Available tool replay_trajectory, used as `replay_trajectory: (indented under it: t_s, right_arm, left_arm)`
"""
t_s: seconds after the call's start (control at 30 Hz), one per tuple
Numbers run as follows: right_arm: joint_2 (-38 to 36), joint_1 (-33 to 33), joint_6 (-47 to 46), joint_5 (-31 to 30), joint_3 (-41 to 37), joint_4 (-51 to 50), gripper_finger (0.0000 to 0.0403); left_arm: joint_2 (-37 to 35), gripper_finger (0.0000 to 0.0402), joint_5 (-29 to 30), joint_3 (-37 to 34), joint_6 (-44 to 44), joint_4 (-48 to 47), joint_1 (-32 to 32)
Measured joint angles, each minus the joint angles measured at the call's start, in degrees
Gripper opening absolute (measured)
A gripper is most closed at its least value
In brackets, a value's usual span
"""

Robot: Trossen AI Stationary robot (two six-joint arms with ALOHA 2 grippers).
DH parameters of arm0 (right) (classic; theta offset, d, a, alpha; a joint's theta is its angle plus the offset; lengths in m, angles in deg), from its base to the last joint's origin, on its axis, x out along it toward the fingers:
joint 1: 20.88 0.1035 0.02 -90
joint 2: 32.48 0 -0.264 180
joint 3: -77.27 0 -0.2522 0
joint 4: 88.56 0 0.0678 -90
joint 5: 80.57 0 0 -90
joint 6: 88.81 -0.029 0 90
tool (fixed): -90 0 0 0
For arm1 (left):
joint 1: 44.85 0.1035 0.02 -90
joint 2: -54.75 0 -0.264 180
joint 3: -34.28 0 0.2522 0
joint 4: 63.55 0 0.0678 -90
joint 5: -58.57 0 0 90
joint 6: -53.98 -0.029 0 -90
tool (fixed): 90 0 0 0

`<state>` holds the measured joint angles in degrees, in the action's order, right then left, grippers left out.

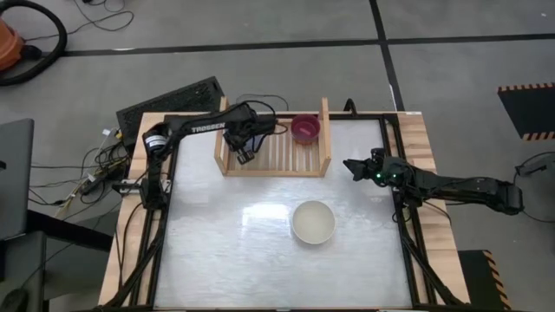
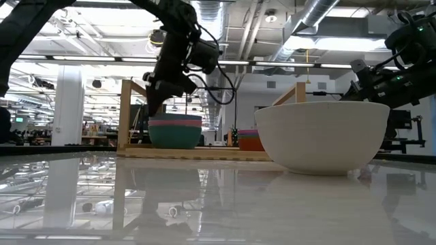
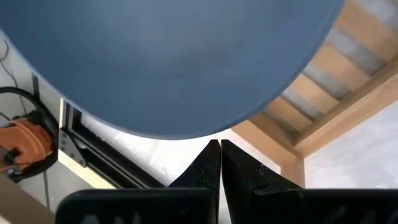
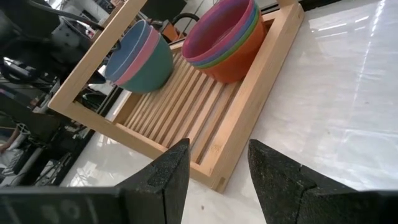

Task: Place and stack bowls onto a shelf
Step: Stack the large blue bowl on top of the large pink bowl on the shelf, then stack the large white bowl on top of the large blue bowl on the shelf

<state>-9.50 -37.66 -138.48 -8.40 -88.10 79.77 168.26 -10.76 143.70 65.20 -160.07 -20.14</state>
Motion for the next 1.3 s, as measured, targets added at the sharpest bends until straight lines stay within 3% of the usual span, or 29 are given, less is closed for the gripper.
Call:
replay_trajectory:
  t_s: [0.2, 0.43, 0.57, 0.67, 0.77, 1.03, 1.3]
  right_arm:
    - [0.0, -0.2, 0.2, 0.0, 0.0, -0.1, 0.0189]
    - [0.0, -0.6, 0.6, 0.0, 0.0, -0.1, 0.0189]
    - [0.0, -0.6, 0.6, 0.0, 0.0, -0.1, 0.0189]
    - [0.0, -0.6, 0.6, 0.0, 0.0, -0.1, 0.0189]
    - [0.0, -0.4, 0.6, 0.0, 0.0, -0.1, 0.0189]
    - [0.0, 1.2, 1.1, 0.0, 0.0, -0.1, 0.0189]
    - [0.0, 3.2, 2.2, 0.0, 0.0, -0.1, 0.0189]
  left_arm:
    - [0.0, 0.0, 0.2, 5.4, 0.0, 0.0, -0.8]
    - [0.0, 0.0, -0.6, 9.8, -3.1, 8.9, 0.2]
    - [0.0, 0.0, -16.2, 9.8, -11.1, 17.6, 0.2]
    - [0.0, 0.0008, -28.8, 9.8, -11.9, 25.8, -1.2]
    - [0.0, 0.0028, -34.1, 9.9, -12.3, 32.3, -3.4]
    - [0.0, 0.0124, -35.2, 9.9, -17.5, 36.8, -10.8]
    - [0.0, 0.0197, -26.4, 8.7, -7.6, 39.0, -16.0]
